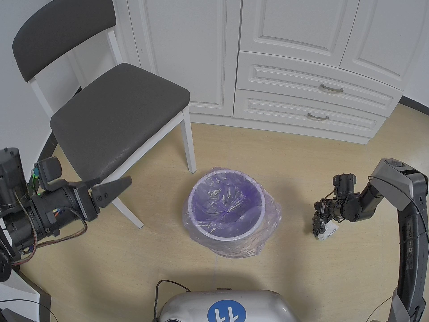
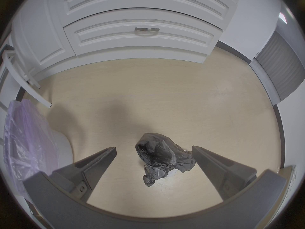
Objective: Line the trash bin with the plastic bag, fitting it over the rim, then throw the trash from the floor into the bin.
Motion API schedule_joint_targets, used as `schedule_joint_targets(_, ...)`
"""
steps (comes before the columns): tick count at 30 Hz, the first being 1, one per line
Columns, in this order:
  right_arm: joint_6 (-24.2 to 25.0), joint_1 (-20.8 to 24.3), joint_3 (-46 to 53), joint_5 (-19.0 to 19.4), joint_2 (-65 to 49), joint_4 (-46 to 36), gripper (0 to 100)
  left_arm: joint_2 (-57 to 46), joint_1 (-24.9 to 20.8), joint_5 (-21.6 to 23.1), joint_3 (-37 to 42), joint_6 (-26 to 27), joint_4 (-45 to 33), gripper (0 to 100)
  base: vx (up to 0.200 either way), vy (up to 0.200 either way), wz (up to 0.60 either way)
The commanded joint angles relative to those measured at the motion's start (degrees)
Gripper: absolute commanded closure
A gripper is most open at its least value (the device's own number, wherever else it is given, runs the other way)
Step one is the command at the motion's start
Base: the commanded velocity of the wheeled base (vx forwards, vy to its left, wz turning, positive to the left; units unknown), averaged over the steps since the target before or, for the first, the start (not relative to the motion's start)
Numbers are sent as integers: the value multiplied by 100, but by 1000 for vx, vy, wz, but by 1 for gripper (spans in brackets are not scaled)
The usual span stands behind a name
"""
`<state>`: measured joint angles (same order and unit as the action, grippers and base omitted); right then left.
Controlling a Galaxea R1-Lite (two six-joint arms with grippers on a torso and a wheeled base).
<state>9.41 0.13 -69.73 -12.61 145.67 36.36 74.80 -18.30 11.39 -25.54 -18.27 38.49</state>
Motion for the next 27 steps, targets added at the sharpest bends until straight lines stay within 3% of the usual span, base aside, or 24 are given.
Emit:
schedule_joint_targets(1, -1, -13, -190, 4, 357, -7, 0, -299, 46, -40, -250, -10, -104, 0, 0, 0, 0)
schedule_joint_targets(9, 17, -75, -445, 4, 410, -165, 0, -317, 54, -49, -223, -10, -87, 0, 0, 0, 0)
schedule_joint_targets(27, 166, -242, -3011, 39, 1377, -2889, 0, -194, 195, -40, -250, -10, -87, 0, 0, 0, 0)
